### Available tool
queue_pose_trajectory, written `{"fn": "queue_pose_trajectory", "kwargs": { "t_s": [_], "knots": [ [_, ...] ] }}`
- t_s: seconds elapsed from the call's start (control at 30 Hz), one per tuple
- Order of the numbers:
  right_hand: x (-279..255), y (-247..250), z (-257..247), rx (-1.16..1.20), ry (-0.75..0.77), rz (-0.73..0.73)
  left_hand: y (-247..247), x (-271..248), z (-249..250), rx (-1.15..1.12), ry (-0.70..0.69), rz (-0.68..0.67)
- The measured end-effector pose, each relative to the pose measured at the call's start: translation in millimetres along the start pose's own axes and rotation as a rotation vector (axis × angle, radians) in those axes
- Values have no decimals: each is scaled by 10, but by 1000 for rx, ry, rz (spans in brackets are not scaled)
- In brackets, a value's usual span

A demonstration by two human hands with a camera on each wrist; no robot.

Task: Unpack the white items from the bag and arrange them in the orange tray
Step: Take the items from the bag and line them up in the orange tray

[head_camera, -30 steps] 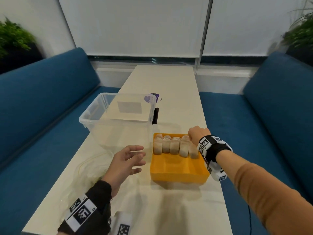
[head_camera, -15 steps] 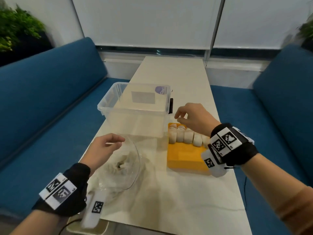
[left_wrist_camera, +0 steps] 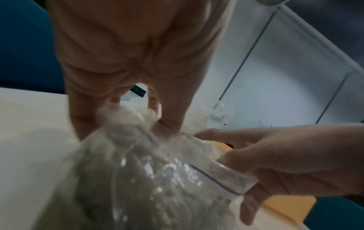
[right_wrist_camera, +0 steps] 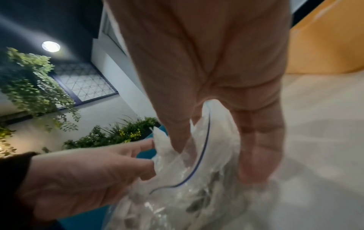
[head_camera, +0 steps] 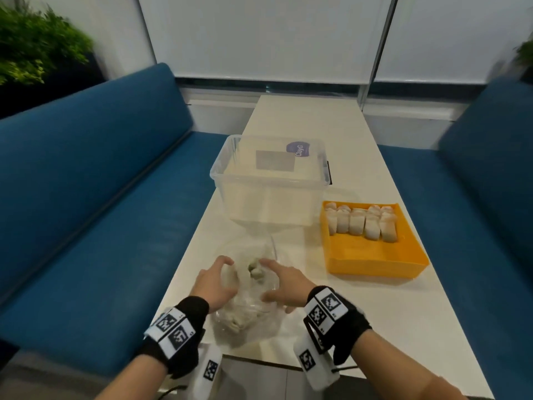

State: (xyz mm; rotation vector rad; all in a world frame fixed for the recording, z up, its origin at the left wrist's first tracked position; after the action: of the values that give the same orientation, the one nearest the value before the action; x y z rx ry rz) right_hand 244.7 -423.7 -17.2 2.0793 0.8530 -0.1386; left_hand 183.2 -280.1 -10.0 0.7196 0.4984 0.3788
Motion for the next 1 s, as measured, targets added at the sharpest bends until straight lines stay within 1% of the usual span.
{"fn": "queue_pose_trajectory", "kwargs": {
  "t_s": [0.07, 0.17, 0.2, 0.23, 0.27, 0.37, 0.43, 0.47, 0.53, 0.6, 0.63, 0.67, 0.77, 0.8, 0.87, 0.93, 1.0],
  "knots": [
    [6, 12, -46, 81, -14, 73, 84, 20, 129, -133, -101, 50],
    [10, 270, -72, 199, -28, 284, 311, 12, 336, -366, -259, 122],
    [6, 342, -70, 221, -32, 328, 359, 18, 372, -397, -294, 136],
    [-2, 372, -70, 229, -37, 339, 378, 27, 379, -396, -304, 140],
    [3, 365, -70, 222, -50, 323, 375, 59, 359, -367, -292, 127],
    [17, 251, -20, 126, -97, 194, 274, 144, 234, -201, -206, 76],
    [-1, 267, 1, 19, -120, 165, 205, 176, 107, -159, -104, 37],
    [-1, 320, -16, -4, -117, 194, 162, 186, 49, -142, -54, 11],
    [21, 476, -53, 65, -117, 315, 94, 185, -3, -92, -7, -13],
    [95, 607, -48, 147, -125, 460, 57, 199, 26, -114, -28, 1],
    [145, 608, -31, 151, -142, 482, 51, 207, 71, -144, -54, 7],
    [209, 554, -1, 154, -165, 460, 47, 220, 115, -174, -82, 12],
    [297, 244, 113, 243, -251, 282, 132, 230, 242, -286, -177, 65],
    [288, 193, 123, 273, -254, 259, 177, 233, 270, -354, -220, 82],
    [258, 199, 140, 291, -231, 291, 235, 235, 255, -497, -273, 88],
    [231, 184, 185, 293, -231, 299, 219, 266, 96, -546, -238, 81],
    [206, 56, 193, 233, -250, 231, 134, 305, -68, -473, -160, 43]
  ]
}}
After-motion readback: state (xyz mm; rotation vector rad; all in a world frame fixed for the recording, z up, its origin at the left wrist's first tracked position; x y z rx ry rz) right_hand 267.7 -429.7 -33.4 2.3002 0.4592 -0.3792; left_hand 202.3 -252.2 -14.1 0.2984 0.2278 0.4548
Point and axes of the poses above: each hand's wrist, its own x-axis towards the middle knuckle, its own y-axis out of the back of the hand, z = x × y, the point moved 10 cm from there along x, towards the middle knuckle, and after that the axes turned 9 degrees about z, right-handed, at the moved point
